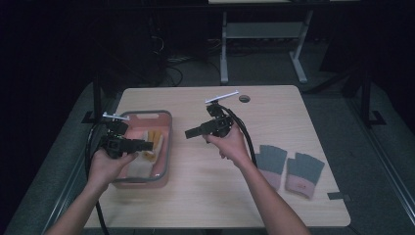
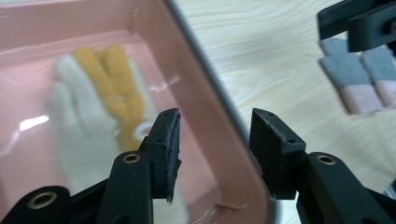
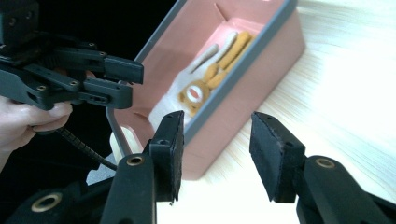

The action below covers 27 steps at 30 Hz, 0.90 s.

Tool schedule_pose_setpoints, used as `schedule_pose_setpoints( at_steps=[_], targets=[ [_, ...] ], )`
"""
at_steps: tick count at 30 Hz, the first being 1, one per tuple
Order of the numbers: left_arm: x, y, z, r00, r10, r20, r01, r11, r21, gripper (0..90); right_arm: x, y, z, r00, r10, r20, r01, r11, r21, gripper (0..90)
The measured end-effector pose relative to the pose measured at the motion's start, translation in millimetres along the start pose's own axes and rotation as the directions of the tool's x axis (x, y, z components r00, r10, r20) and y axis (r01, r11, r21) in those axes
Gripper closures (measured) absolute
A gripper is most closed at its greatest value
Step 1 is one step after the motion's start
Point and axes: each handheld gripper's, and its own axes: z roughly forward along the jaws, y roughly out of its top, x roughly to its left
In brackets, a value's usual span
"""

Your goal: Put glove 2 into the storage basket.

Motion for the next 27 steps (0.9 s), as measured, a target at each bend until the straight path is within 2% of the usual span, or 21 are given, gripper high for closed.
schedule_pose_setpoints(
  at_steps=[4,16,21,27],
  targets=[
    [-9.1,4.3,5.0,0.9996,0.021,0.021,-0.021,0.9998,0.005,52.2,-4.6,-4.7,-8.7,1.0,0.004,0.008,-0.004,1.0,-0.008,54.1],
    [-29.1,12.0,17.2,0.9974,0.047,0.054,-0.047,0.9989,-0.002,46.3,-16.3,-17.2,-39.6,0.9989,0.009,0.046,-0.008,1.0,-0.025,52.4],
    [-43.5,16.5,21.8,0.9946,0.064,0.081,-0.061,0.9973,-0.04,44.7,-21.8,-24.3,-52.7,0.9983,0.018,0.056,-0.015,0.999,-0.041,51.6],
    [-61.7,22.5,30.3,0.9897,0.094,0.107,-0.09,0.9949,-0.047,41.0,-29.6,-36.4,-68.5,0.9975,0.038,0.06,-0.034,0.998,-0.059,52.3]
  ],
)
